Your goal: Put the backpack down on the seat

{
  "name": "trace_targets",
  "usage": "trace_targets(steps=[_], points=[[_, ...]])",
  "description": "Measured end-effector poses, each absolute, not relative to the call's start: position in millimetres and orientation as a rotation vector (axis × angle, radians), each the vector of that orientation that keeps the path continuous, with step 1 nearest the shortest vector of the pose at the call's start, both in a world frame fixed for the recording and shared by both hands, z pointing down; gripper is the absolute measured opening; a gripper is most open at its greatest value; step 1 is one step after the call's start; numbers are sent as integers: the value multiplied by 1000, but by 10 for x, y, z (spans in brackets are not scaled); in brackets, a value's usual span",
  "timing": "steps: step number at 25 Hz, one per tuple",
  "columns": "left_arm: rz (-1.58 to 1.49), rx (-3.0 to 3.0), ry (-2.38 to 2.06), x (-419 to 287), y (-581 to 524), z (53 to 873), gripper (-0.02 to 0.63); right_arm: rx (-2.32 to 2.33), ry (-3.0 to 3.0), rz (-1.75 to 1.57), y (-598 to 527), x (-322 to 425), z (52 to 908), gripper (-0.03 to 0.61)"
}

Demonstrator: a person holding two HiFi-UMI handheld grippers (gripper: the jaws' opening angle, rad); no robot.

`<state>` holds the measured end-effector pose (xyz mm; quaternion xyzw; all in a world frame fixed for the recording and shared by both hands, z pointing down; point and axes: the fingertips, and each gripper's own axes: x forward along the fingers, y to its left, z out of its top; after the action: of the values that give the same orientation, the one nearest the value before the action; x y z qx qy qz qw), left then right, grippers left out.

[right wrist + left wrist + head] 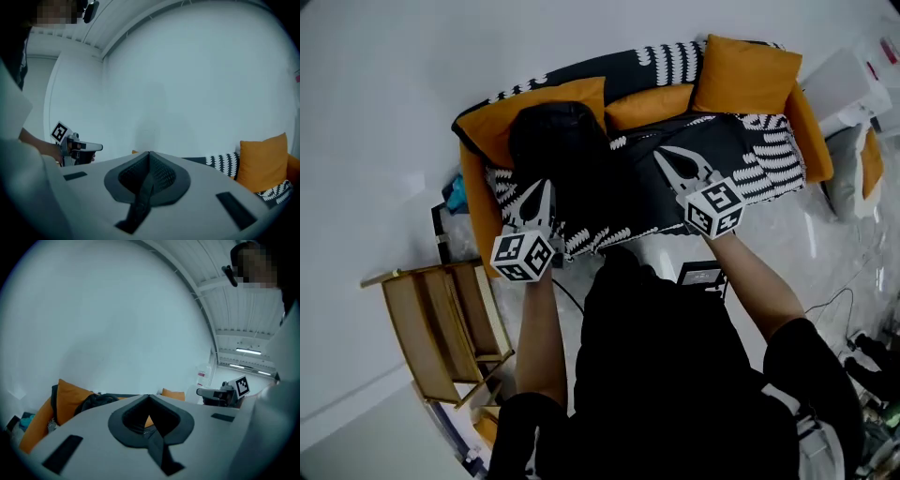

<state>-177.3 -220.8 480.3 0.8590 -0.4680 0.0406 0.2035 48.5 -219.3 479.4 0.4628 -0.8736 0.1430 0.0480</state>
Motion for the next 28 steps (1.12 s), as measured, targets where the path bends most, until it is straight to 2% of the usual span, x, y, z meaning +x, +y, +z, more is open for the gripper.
trace_targets(steps=[8,16,21,28], points=[[9,2598,-1219,-1329,-1252,4196,15,1619,-2768,276,-1222,1051,3959,32],[76,2523,-1456,-1675,-806,4146,15,1730,-2599,215,-536,1229,3912,32],[102,2517,-1428,-1830,-500,4163,15,1695,-2524,295,-145,1027,4164,32],[50,2542,-1394,-2315,58,4114,15,1663,-2478,305,427,333,4248,32]])
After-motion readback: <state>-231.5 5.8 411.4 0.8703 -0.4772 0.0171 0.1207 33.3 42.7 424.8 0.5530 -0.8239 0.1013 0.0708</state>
